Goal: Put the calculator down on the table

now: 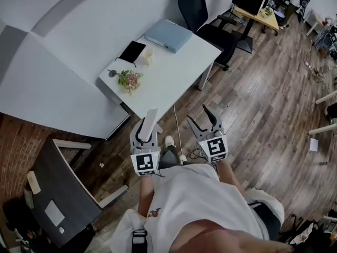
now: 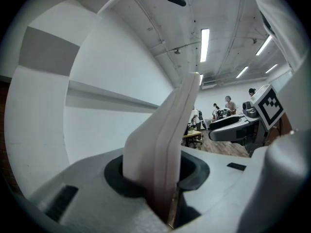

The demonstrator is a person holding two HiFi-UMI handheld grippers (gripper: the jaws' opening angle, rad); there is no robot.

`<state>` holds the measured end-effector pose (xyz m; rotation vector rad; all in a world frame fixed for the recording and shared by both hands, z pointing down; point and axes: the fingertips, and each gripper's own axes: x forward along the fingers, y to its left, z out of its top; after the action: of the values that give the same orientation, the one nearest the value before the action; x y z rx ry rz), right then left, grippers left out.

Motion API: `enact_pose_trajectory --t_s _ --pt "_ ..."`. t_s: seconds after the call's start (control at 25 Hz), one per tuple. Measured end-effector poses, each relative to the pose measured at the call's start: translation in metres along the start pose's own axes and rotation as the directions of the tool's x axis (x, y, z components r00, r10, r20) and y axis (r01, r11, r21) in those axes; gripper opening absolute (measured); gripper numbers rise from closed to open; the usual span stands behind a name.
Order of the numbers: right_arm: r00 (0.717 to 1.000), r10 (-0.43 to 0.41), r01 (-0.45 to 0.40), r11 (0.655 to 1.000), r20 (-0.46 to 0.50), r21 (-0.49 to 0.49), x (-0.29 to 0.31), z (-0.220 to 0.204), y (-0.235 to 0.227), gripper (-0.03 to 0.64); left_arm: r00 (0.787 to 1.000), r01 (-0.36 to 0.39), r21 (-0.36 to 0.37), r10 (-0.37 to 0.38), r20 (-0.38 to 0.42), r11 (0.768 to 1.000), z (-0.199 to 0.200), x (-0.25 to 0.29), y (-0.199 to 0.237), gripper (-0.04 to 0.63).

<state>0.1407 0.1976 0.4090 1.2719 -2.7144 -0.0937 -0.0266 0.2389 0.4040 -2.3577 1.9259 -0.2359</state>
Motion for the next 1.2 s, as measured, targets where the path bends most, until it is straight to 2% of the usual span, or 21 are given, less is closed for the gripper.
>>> enact_pose_trajectory --t_s 0.68,1.2 --pt "0.999 -0.036 0.036 0.999 -0.011 -0.002 0.081 0.004 -0.03 0.285 0.999 0.03 -0.006 -0.03 0.013 1.0 -0.005 0.079 0.047 0.118" --pt "0.995 -0.09 0.09 0.996 -0.046 0.002 0.139 0.008 -0.051 0.279 0.996 0.087 -0.021 -0.087 0.018 0.996 -0.007 0.141 0.083 0.118"
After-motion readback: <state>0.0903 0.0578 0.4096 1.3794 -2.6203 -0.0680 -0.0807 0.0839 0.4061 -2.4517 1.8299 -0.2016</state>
